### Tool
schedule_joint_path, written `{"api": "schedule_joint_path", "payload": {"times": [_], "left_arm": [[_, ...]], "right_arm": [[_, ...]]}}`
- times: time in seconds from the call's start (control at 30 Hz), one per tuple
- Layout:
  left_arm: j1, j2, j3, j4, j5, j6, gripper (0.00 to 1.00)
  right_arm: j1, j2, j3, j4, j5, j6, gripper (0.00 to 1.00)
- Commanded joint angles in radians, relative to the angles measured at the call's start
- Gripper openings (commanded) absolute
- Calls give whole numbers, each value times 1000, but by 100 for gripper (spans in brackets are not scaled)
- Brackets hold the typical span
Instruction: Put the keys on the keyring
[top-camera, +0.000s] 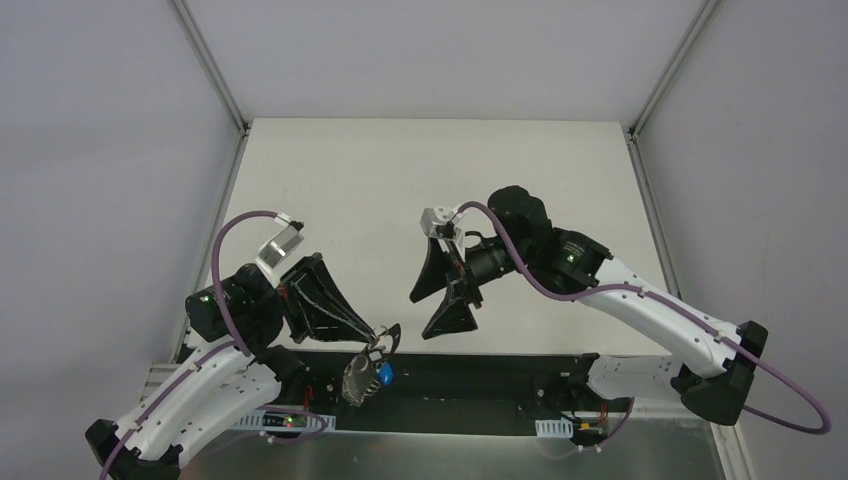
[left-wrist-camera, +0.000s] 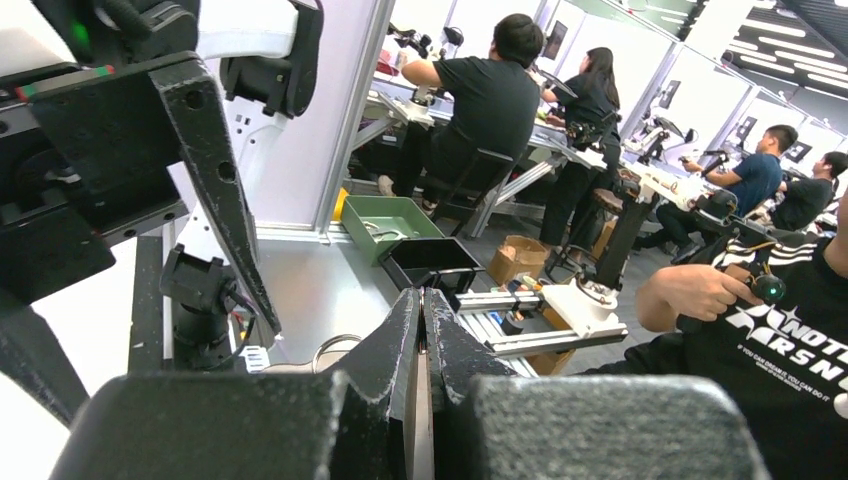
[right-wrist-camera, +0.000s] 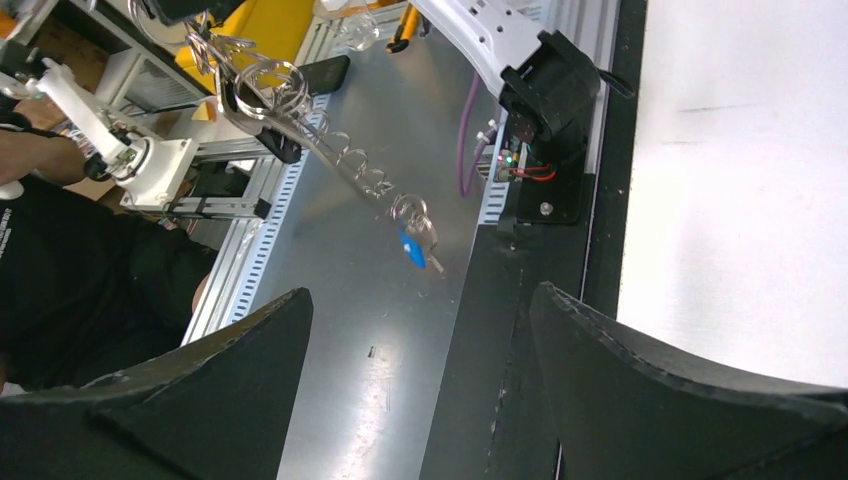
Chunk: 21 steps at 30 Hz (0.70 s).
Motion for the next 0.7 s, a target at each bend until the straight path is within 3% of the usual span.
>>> {"api": "schedule_joint_path", "payload": {"times": [0.0, 0.23, 0.67], "left_arm": [[-11, -2, 4, 107, 6, -19, 0], [-13, -6, 9, 102, 6, -14, 0], [-13, -60, 14, -84, -49, 141, 0]], "right_arm": [[-6, 60, 61, 150, -147, 7, 86], [1, 117, 41, 378, -193, 129, 86], [72, 105, -11, 361, -169, 102, 82]]}}
